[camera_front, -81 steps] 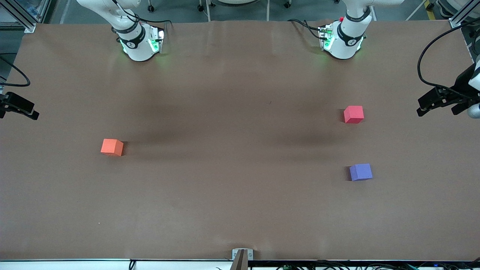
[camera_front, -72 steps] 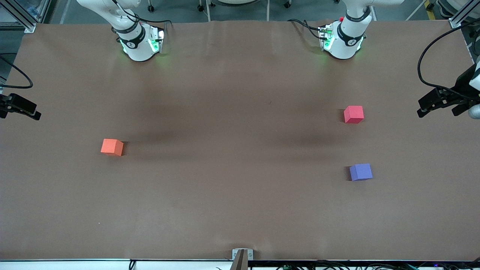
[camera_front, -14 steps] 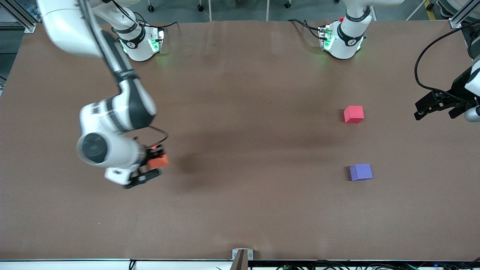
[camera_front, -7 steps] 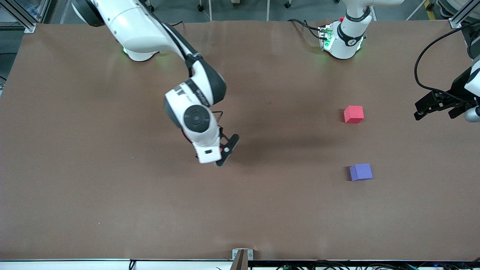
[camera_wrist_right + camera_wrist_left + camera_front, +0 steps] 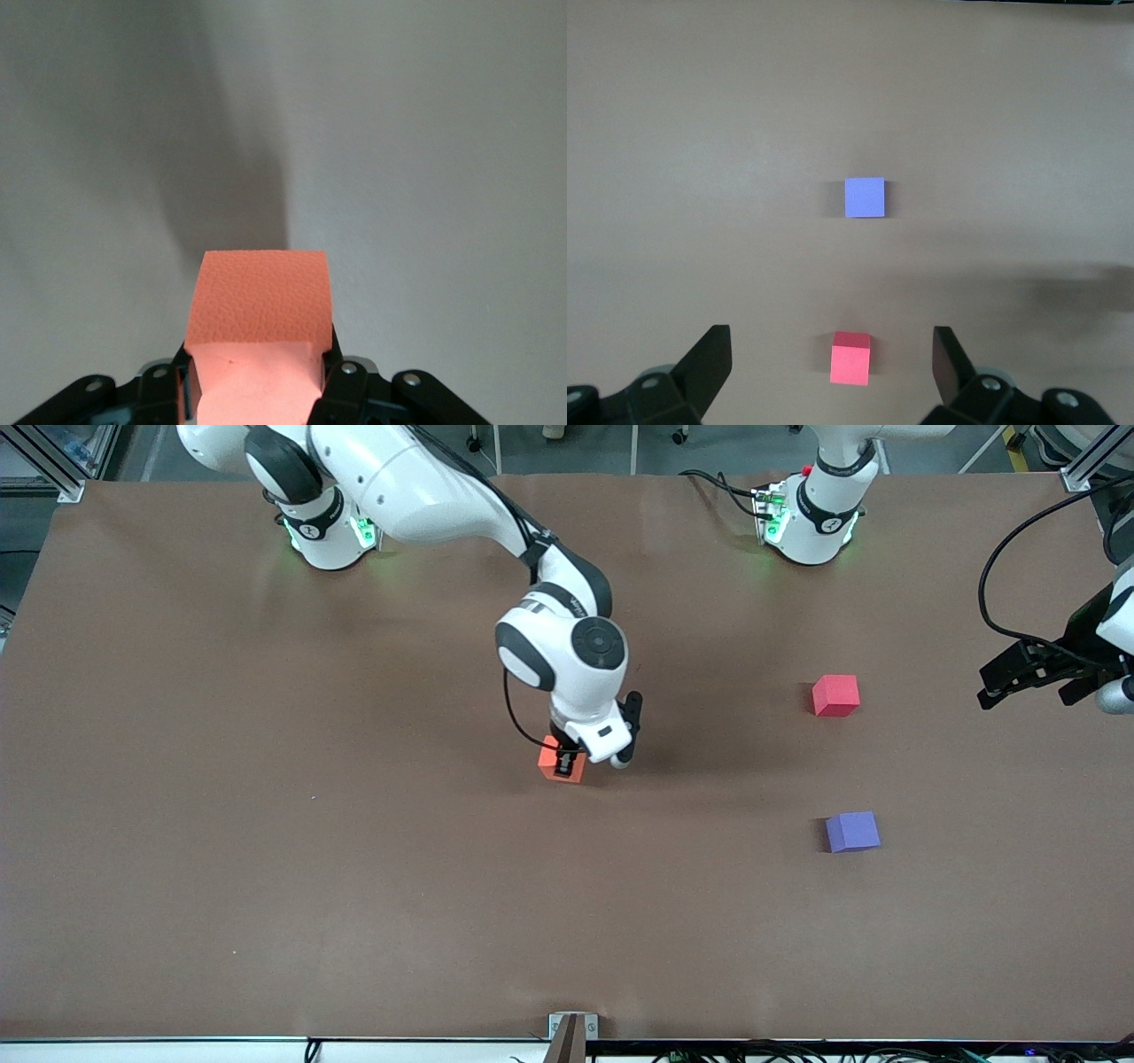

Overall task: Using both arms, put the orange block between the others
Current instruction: 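Set down the cube and open the right gripper while the left gripper approaches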

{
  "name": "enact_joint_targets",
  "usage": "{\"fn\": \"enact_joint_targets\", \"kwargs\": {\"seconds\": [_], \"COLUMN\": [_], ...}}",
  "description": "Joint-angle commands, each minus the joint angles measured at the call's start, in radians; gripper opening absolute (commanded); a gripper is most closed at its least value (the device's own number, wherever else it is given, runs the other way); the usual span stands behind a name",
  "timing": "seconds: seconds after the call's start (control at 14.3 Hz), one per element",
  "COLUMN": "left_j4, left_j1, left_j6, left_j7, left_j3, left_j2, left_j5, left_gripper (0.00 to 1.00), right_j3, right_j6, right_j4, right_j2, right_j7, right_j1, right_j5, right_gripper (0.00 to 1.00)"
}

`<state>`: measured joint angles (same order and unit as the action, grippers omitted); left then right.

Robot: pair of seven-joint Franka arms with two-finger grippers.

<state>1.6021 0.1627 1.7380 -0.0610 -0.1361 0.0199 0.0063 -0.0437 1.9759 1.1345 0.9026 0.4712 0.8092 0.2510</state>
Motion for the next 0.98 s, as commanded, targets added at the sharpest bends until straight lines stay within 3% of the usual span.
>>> {"fn": "enact_joint_targets", "kwargs": {"seconds": [0.0,0.35,0.42,0.56,0.7,0.91], "left_j4": [0.004,0.007,0.007,0.006,-0.002,-0.027], "left_j1": [0.005,0.012,0.018,0.031,0.031,0.037], "left_j6": [0.011,-0.001,-0.001,-0.003,-0.003,0.009], "left_j7": [-0.013,-0.011,-0.013,-0.031,-0.141,-0.194], "left_j3": [0.0,0.01,0.029,0.1,0.173,0.245], "left_j2": [-0.005,0.032,0.049,0.096,0.144,0.215], "left_j5": [0.0,-0.002,-0.005,-0.011,-0.009,-0.014], "left_gripper": [1.0,1.0,1.0,1.0,1.0,1.0], "right_j3": [0.016,0.016,0.016,0.013,0.01,0.013], "right_j6": [-0.008,0.011,0.015,0.012,-0.011,-0.171], "right_j4": [-0.042,-0.055,-0.056,-0.056,-0.055,-0.056], "right_j2": [0.032,0.079,0.085,0.087,0.064,-0.032], "right_j7": [0.023,0.046,0.053,0.05,0.046,0.046], "right_j1": [0.04,0.05,0.05,0.05,0.041,0.013], "right_j5": [0.05,0.059,0.065,0.062,0.048,0.019], "right_gripper": [0.38,0.48,0.59,1.0,1.0,1.0]}}
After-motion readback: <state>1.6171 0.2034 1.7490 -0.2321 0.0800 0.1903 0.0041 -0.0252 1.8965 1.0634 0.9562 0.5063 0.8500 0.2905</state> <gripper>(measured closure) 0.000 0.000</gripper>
